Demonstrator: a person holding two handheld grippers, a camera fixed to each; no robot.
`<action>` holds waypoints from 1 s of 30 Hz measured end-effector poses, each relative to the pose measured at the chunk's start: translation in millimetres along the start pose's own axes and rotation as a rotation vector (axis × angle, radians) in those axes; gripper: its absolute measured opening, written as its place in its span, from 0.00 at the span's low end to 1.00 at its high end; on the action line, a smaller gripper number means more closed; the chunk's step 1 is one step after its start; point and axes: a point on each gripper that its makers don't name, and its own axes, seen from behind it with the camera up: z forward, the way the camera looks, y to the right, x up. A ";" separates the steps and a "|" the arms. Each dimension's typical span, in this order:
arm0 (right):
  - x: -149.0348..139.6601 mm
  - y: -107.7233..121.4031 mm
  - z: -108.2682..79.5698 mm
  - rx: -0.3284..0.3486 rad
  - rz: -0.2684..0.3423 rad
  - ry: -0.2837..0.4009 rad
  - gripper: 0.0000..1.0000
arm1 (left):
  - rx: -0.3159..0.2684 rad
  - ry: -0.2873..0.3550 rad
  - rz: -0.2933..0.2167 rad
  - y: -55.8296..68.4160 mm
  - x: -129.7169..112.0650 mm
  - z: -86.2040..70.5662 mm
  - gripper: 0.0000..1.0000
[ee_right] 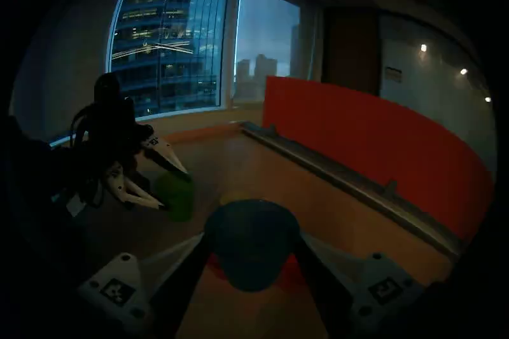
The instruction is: Pour water
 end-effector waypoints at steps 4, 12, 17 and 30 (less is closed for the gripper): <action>-10.2 -0.5 3.7 0.003 -0.008 -0.025 0.93 | -0.003 -0.028 -0.005 -0.9 -8.7 4.1 0.88; -30.5 -0.3 12.8 0.005 -0.009 -0.071 0.93 | -0.014 -0.085 0.004 0.1 -27.2 11.1 0.88; -43.8 -1.5 17.6 0.008 -0.015 -0.098 0.93 | -0.023 -0.114 0.010 1.0 -36.7 14.1 0.88; -80.9 -3.7 26.9 0.021 -0.012 -0.166 0.94 | -0.032 -0.192 0.031 0.5 -62.4 18.4 0.88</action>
